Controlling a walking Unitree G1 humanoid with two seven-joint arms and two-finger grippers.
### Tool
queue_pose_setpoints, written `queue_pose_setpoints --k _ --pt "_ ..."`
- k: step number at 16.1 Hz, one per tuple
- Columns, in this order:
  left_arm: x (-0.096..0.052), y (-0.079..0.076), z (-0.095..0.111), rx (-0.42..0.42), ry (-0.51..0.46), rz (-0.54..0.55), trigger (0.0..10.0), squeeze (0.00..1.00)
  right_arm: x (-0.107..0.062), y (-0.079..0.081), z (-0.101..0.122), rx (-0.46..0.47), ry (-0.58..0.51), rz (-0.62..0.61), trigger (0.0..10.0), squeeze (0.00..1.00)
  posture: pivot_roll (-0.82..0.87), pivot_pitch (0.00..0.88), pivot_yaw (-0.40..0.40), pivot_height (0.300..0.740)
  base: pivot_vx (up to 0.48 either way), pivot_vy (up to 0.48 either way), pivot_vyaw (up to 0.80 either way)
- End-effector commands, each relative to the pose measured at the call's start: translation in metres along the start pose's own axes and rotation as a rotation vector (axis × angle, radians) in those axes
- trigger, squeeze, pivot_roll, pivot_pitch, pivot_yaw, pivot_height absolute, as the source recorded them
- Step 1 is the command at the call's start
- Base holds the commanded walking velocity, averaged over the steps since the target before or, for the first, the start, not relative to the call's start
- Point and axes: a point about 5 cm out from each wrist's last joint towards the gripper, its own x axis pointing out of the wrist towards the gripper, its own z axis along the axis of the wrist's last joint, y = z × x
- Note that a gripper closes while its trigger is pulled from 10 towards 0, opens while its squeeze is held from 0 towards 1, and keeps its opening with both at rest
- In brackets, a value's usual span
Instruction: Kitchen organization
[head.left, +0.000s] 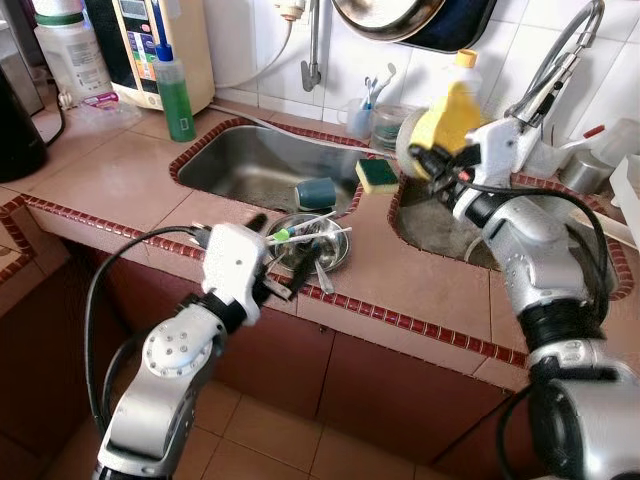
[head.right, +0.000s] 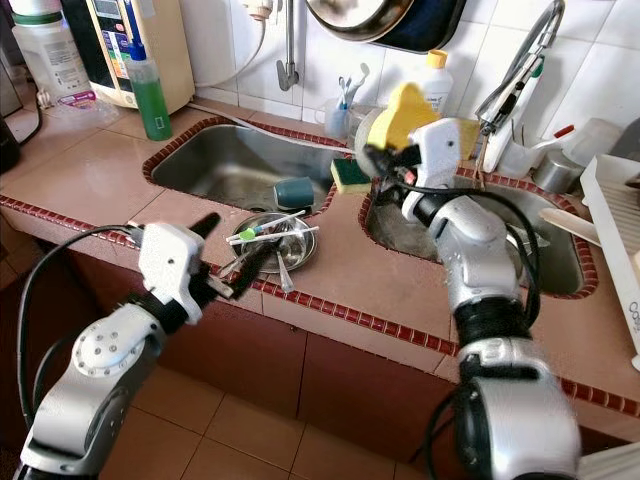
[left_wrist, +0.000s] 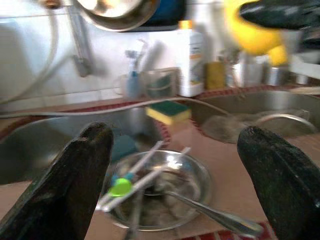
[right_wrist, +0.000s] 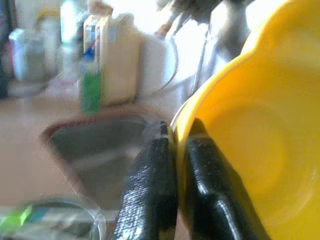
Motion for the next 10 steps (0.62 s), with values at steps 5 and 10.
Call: queue_pose_setpoints --k 5,10 --pt "0.004 0.024 -0.004 -0.003 0.02 0.103 10.0 0.0 -0.025 0.014 0.008 -0.008 -0.19 -0.237 10.0 0.0 -0.03 0.0 -0.054 0.74 0.0 0.0 0.0" --pt "0.014 0.028 0.003 -0.048 -0.062 0.068 10.0 0.0 -0.049 0.051 -0.019 -0.054 -0.169 -0.317 10.0 0.0 -0.06 0.0 -0.03 0.74 0.0 0.0 0.0"
